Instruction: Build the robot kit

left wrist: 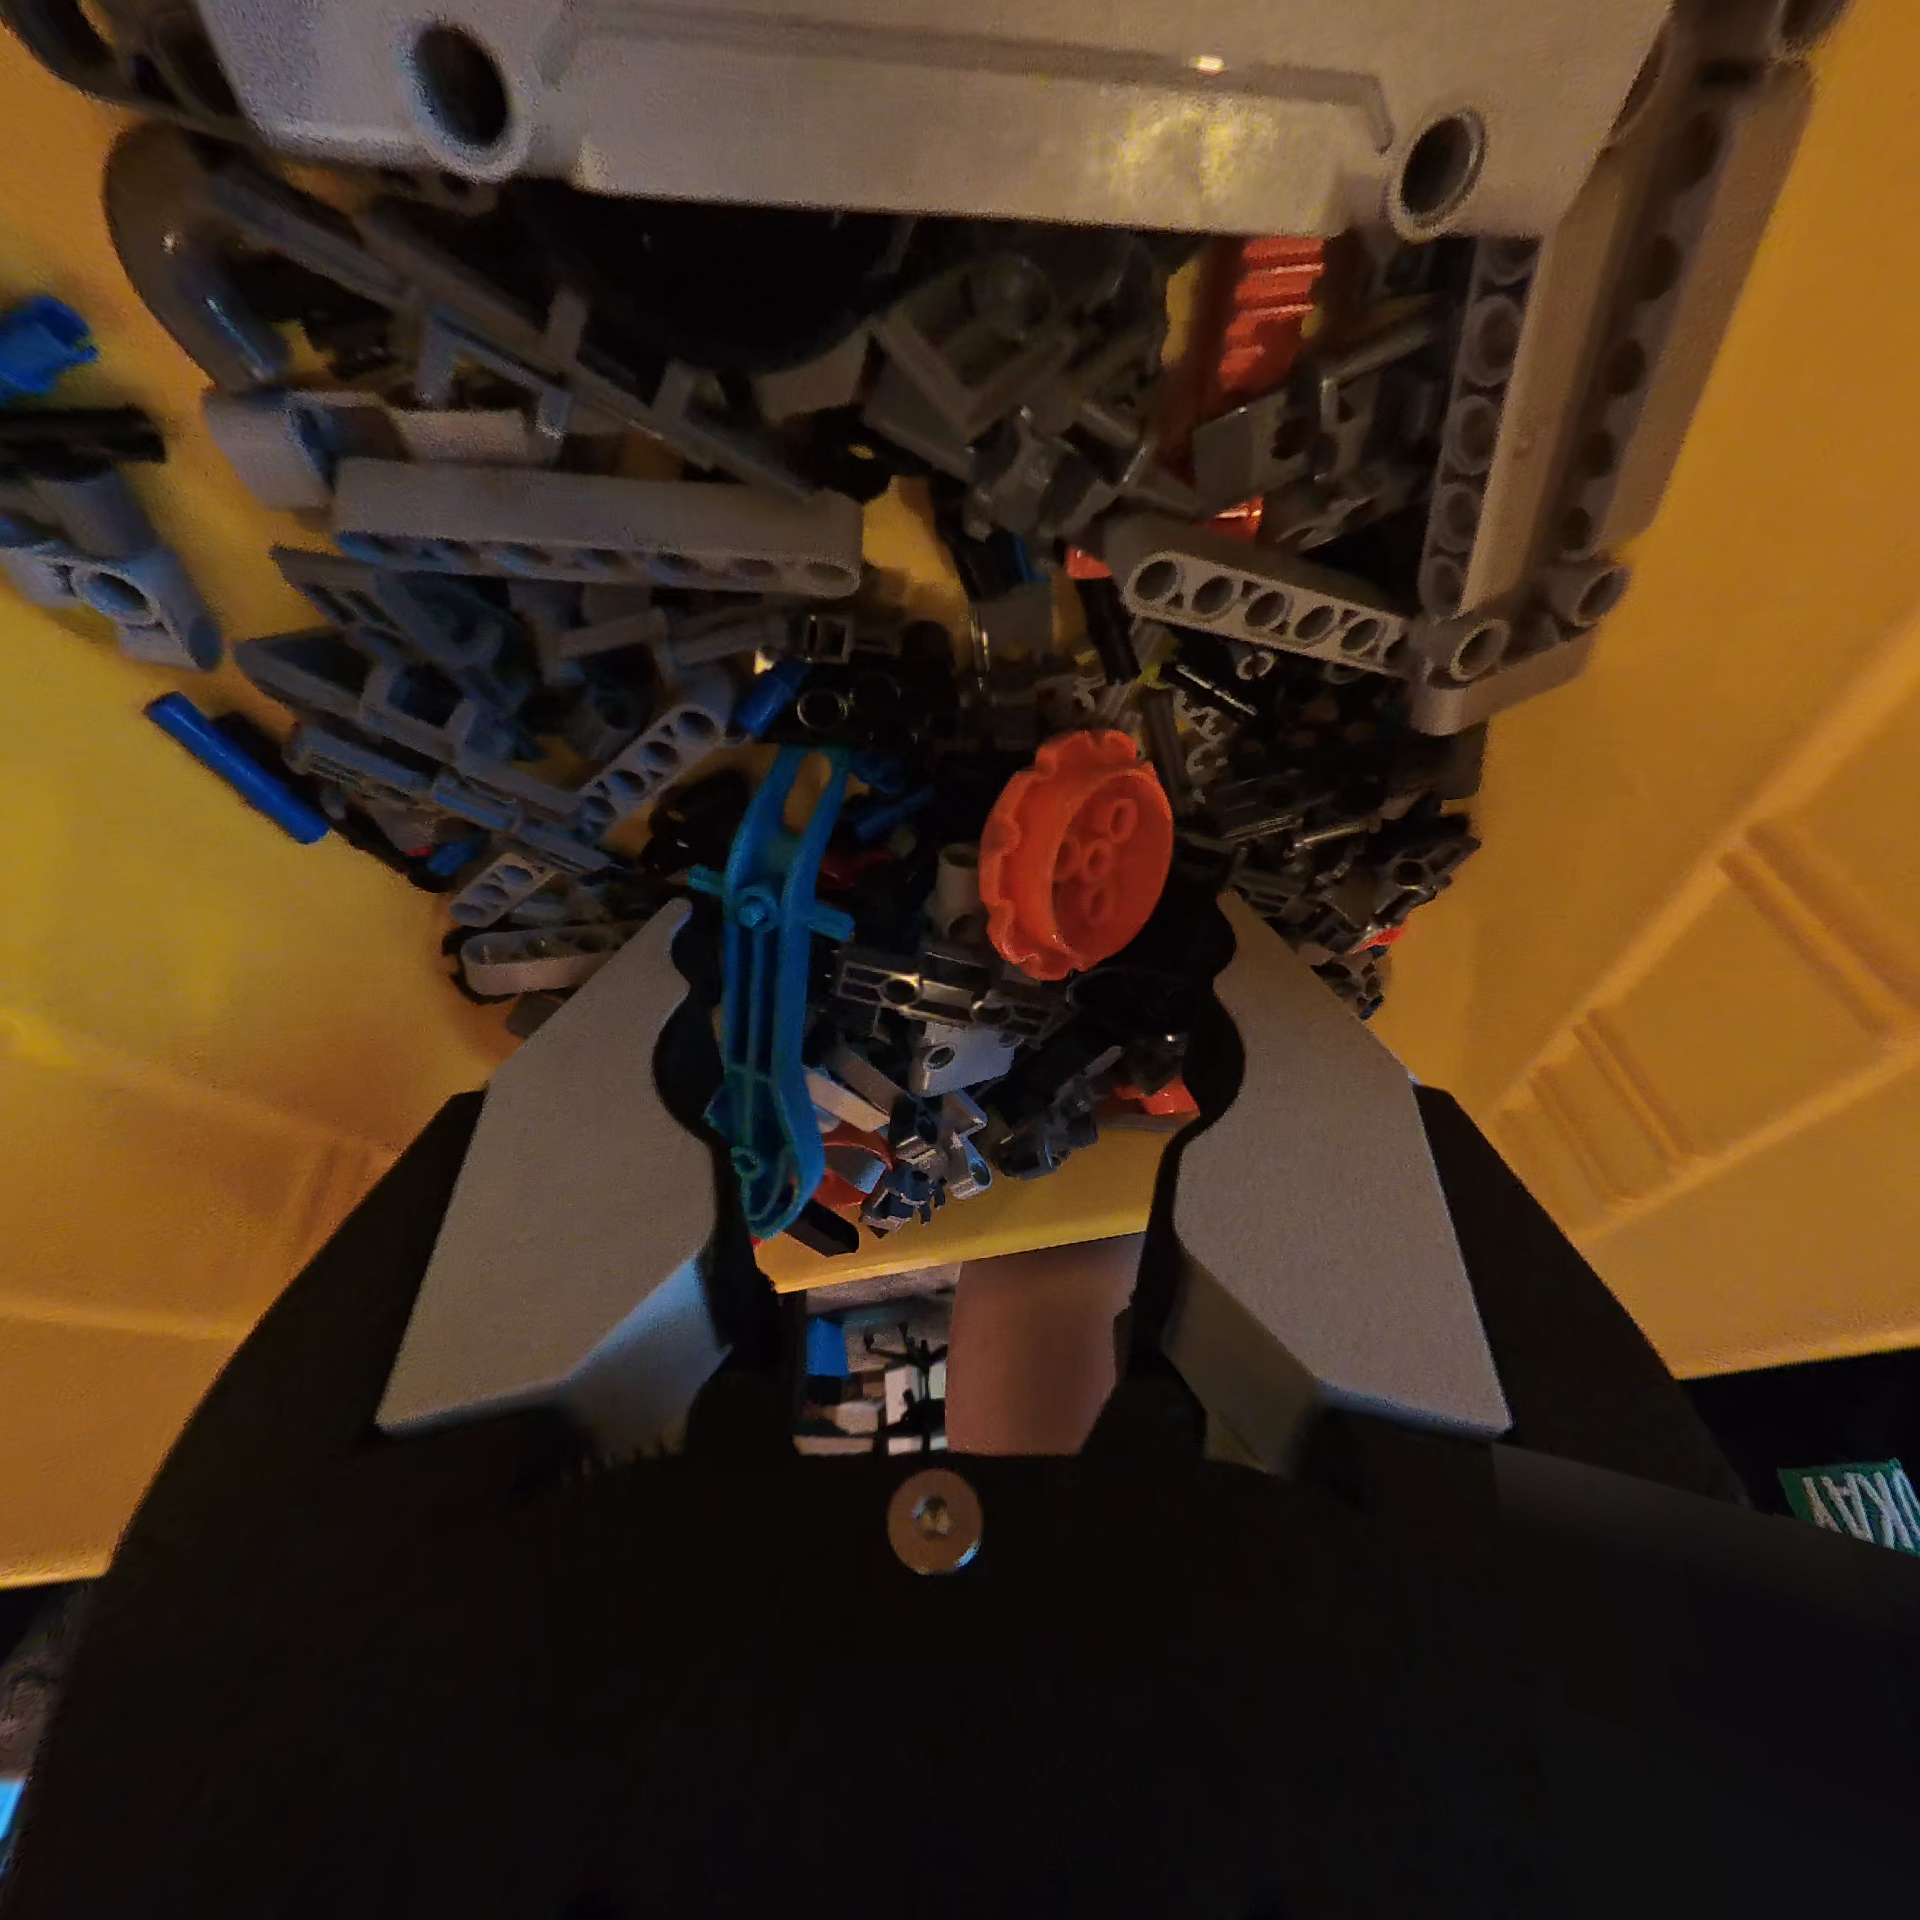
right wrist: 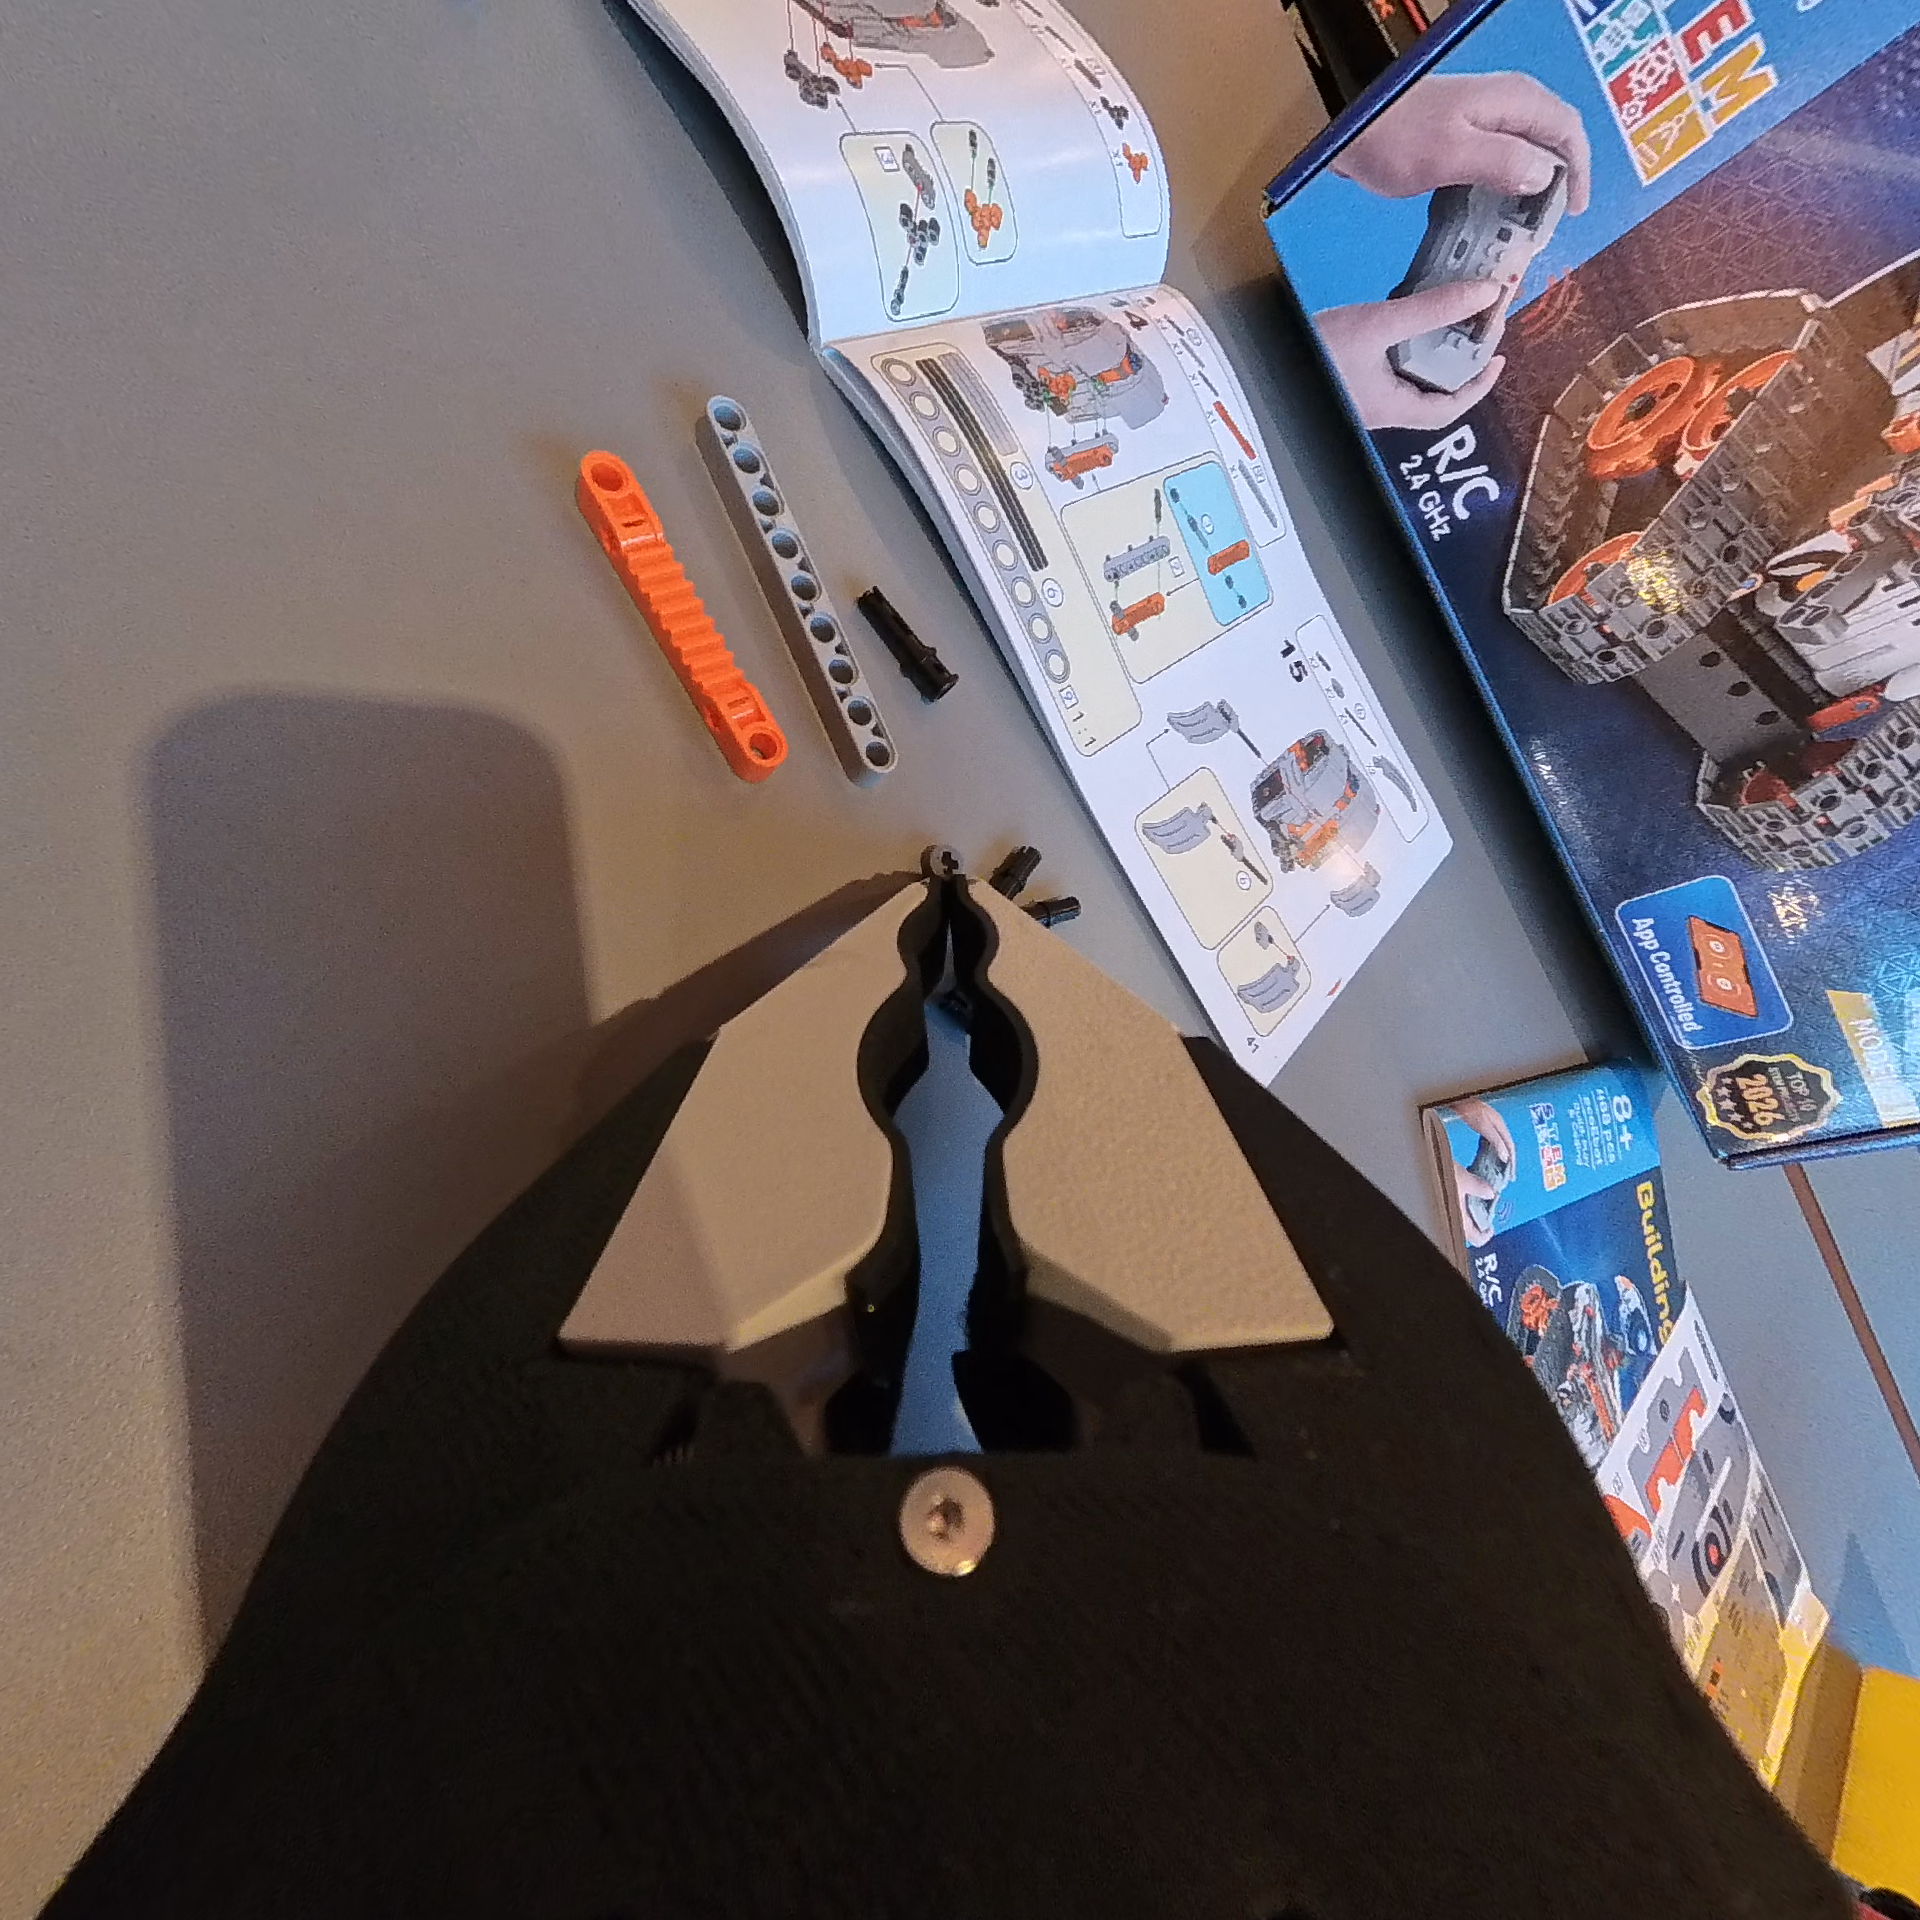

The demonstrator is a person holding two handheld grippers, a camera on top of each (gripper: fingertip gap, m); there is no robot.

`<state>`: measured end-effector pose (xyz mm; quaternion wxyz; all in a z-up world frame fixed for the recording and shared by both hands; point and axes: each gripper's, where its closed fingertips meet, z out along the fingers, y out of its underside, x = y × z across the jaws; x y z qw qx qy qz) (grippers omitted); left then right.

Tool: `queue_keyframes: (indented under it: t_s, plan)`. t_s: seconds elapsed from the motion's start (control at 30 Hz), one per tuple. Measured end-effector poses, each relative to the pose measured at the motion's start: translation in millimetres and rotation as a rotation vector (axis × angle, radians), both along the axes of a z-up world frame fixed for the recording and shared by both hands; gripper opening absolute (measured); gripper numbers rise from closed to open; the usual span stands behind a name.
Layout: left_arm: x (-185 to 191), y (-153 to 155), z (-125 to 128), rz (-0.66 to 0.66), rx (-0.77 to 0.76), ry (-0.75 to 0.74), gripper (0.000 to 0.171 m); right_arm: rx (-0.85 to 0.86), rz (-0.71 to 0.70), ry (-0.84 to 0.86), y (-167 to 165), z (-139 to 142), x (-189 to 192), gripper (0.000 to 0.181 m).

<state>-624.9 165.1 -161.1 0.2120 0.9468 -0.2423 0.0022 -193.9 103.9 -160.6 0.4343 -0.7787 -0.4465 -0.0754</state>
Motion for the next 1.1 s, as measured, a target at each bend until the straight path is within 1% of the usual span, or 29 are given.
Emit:
queue_keyframes:
  t_s: [0.13,0.27,0.43,0.53,0.73,0.77,0.8,0.97,1.1]
  plan:
    - [2,-1,0,-0.026,-0.003,0.012,0.084,-0.001,0.0,0.001,0,0,0,0.0]
    - [-3,3,0,-0.011,0.01,0.013,0.076,-0.002,0.0,0.003,0,0,0,0.0]
    - [-13,6,-1,-0.029,0.009,0.035,0.055,-0.002,0.0,0.003,0,0,0,0.0]
    - [-14,6,-1,-0.035,0.011,0.038,0.054,-0.001,0.0,0.002,0,0,0,0.0]
    - [-17,6,2,-0.07,0.022,0.045,0.045,-0.001,0.0,0.003,0,0,0,0.0]
    - [-17,6,4,-0.072,0.029,0.04,0.034,-0.002,0.0,0.003,0,0,0,0.0]
    - [-17,7,5,-0.068,0.038,0.032,0.031,-0.002,-0.001,0.004,0,0,0,0.0]
    - [-22,16,12,-0.04,0.088,0.012,0.029,-0.003,0.0,0.005,0,0,0,0.0]
    - [-22,34,23,-0.007,0.197,-0.032,0.029,-0.002,0.0,0.005,0,0,0,0.0]
